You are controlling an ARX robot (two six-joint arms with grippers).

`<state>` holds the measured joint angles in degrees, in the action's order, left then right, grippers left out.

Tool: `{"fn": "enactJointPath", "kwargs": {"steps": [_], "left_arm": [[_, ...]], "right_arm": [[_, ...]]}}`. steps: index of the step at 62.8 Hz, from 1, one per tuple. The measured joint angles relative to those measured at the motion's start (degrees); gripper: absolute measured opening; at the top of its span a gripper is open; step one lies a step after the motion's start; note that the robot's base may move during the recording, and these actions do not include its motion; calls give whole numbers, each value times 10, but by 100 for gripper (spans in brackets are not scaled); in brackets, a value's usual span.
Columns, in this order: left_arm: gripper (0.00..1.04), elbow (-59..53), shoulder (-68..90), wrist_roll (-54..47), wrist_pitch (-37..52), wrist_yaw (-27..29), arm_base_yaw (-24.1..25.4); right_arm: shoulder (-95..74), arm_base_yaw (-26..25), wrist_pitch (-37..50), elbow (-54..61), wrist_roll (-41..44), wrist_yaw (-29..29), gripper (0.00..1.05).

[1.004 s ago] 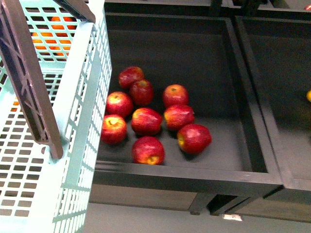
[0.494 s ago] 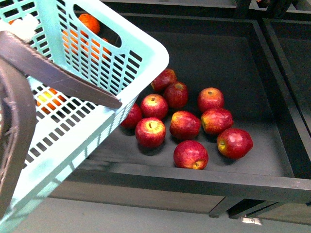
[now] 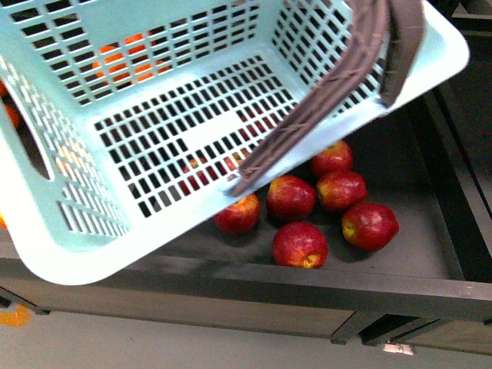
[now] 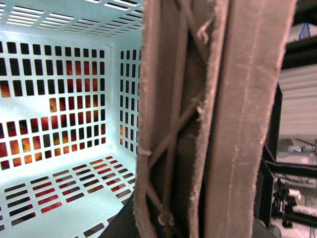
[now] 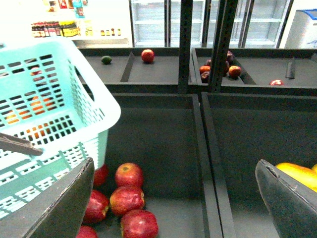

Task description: Pick mango and avocado into basket

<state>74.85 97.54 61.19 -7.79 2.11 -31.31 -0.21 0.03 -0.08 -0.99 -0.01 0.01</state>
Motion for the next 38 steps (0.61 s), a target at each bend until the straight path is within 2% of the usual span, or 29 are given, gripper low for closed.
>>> {"fn": "enactJointPath", "kwargs": {"steps": [11,22,38], "left_arm": [[15,41,26,-16,-25,-31,-44],[15,42,25,-25,-27,-37,-73],[15,42,22,-34,-35,-38,-88]], "right_arm": [[0,0,0,0,0,0,96],[0,0,0,0,0,0,96],[0,0,0,0,0,0,96]]}}
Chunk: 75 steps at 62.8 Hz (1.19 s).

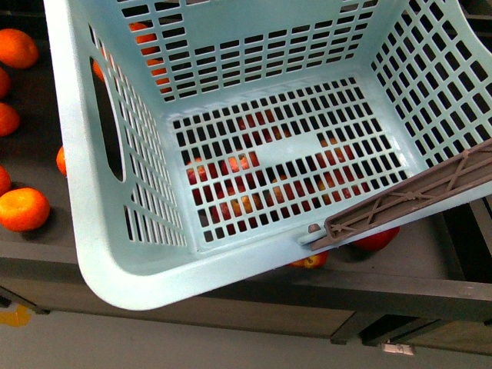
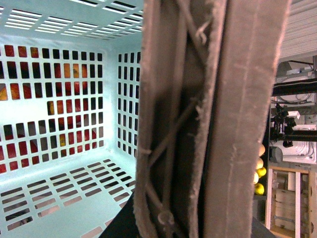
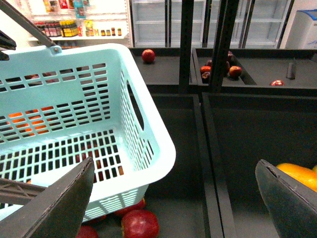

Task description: Pick mango and avocado into basket

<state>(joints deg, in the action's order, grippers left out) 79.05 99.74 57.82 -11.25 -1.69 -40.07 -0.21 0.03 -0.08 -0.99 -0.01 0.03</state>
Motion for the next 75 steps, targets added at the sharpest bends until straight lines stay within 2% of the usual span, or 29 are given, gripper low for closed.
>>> {"fn": "enactJointPath", "kwargs": {"steps": [37,40,45,52,60,67,75], "left_arm": [[15,0,0,-4,0,1,0],[15,0,0,-4,0,1,0],[15,0,0,-4,0,2,0],[15,0,-1,-7,0,2,0],[15,0,-1,-7,0,2,0],[15,0,-1,-8,0,1,0],[15,0,-1,-8,0,1,0]], "right_arm": [[0,0,0,0,0,0,96],[-18,-4,-39,-14,-19,14,96],[-118,-43,-175,-72,-72,45,96],[-195,-108,-194,-82,-111,77,96],[-256,-189,-143,-100,-116,127,96],[-356,-271,-57,-130,-113,168,96],[-500,-332,50,-170,-109,175,96]]}}
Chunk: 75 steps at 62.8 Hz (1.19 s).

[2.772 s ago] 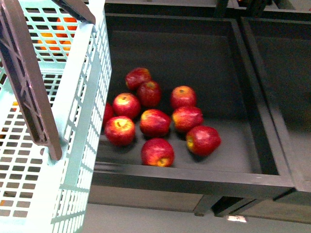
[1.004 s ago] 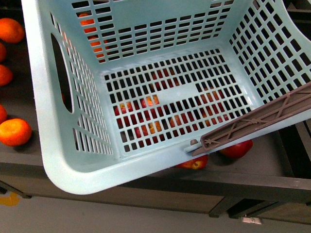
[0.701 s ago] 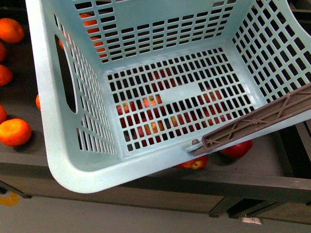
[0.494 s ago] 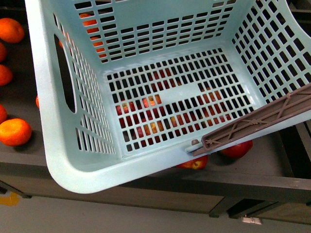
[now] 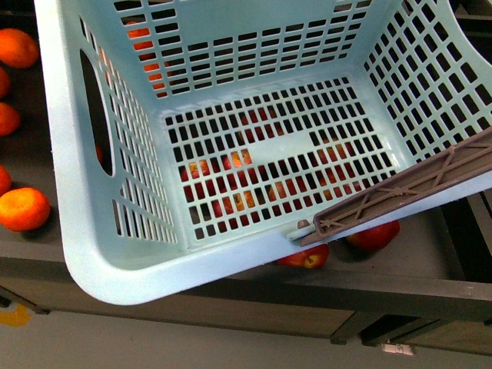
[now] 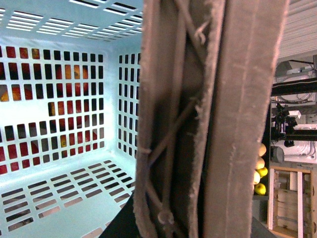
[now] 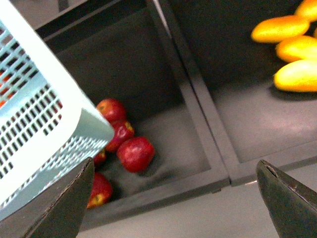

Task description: Pick mango and avocado into basket

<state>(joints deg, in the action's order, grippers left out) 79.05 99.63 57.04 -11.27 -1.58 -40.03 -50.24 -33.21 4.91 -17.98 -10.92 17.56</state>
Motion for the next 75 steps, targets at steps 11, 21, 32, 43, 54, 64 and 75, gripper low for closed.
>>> {"fn": "enactJointPath", "kwargs": {"steps": [11,21,32,43,54,64,75], "left_arm": [[15,0,0,0,0,0,0],[15,0,0,0,0,0,0],[15,0,0,0,0,0,0],[15,0,0,0,0,1,0],[15,0,0,0,0,0,0],[15,0,0,0,0,1,0],[15,0,0,0,0,0,0]], "right_arm": [[-373,-54,174,-131,3,-61,96],[-561,-70,167,-246,-34,-104,96],[-701,-73,127,-371,-96,-137,96],[-794,-68,88,-475,-162,-151,96],[-871,-55,53,-563,-199,-176,96],[-916,-43,30,-614,-217,-182,96],[-939,-39,8,-653,-243,-184,96]]}}
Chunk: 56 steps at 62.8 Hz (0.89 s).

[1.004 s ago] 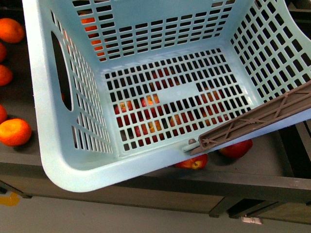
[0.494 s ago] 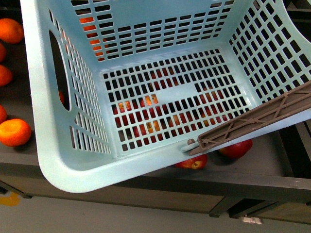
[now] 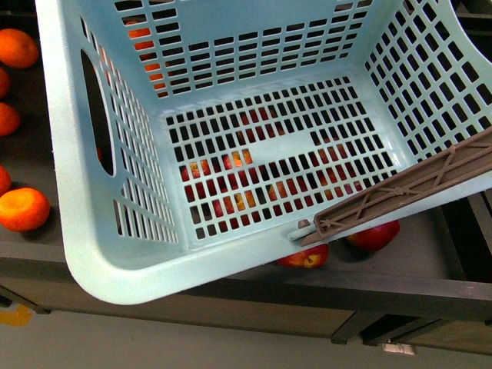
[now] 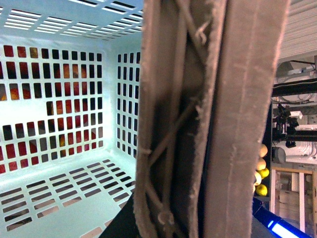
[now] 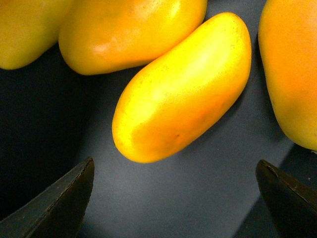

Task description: Pick mango and avocado into basket

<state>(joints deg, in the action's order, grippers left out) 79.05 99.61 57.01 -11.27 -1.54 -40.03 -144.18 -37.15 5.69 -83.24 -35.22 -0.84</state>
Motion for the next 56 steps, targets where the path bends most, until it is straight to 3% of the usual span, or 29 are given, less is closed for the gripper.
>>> {"fn": "enactJointPath", "kwargs": {"steps": [56], "left_arm": [[15,0,0,0,0,0,0]], "right_arm": [[-126,18,-71,-174,-65,-45,96]]}}
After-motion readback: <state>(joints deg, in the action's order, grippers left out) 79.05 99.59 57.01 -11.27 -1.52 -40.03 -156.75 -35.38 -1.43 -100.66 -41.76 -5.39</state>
